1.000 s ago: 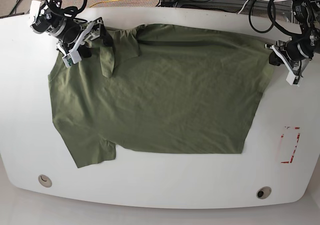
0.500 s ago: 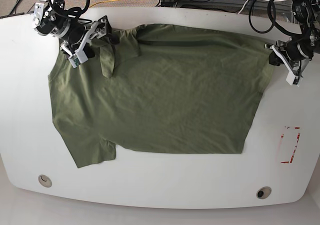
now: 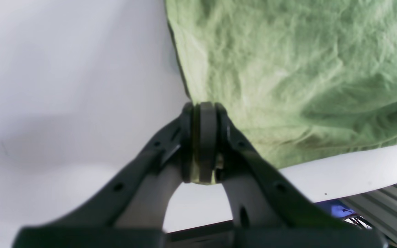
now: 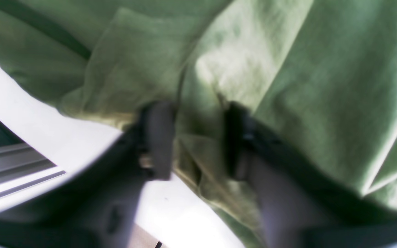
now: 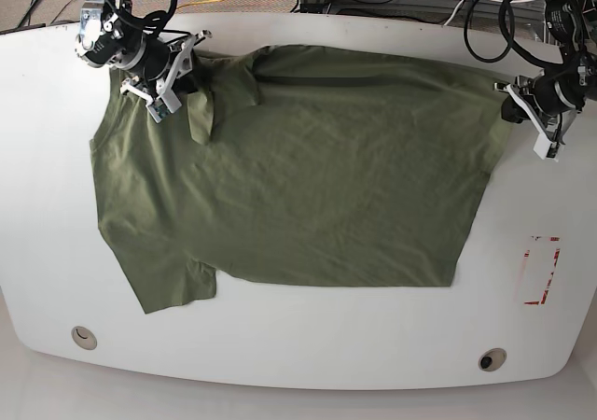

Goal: Layout the t-shirt on the table in an organized manner, then fold the t-shirt properly
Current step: 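Adjust the right gripper's grip on the shirt corner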

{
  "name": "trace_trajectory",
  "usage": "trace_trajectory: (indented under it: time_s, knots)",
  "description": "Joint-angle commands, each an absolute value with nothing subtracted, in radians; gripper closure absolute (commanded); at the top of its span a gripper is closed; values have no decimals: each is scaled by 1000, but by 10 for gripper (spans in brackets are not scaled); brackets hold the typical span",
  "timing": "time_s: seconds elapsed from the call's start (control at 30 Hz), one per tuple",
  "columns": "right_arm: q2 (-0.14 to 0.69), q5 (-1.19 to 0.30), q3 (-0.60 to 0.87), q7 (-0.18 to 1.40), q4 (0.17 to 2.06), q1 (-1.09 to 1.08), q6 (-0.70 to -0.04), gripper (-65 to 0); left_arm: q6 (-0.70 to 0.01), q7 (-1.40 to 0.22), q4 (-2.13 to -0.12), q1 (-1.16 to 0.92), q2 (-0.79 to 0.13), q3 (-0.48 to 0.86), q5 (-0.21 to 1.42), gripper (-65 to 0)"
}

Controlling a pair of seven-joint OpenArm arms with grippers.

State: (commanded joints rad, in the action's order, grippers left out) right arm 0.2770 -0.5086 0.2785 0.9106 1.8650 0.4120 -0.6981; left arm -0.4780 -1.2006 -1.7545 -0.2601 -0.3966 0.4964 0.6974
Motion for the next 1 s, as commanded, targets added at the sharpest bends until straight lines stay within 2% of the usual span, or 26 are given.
trace_trajectory:
  time_s: [0.47, 0.8, 1.0]
  knots:
    - [277, -510, 366, 912, 1975, 456, -698, -16, -478, -1201, -1755, -263, -398, 496, 697, 0]
    - [286, -504, 443, 912, 1956, 398, -698, -16, -478, -1201, -1755, -255, -397, 492, 699, 0]
    - [325, -501, 443, 912, 1906, 348, -698, -16, -469, -1204, -1750, -183, -394, 423, 696, 0]
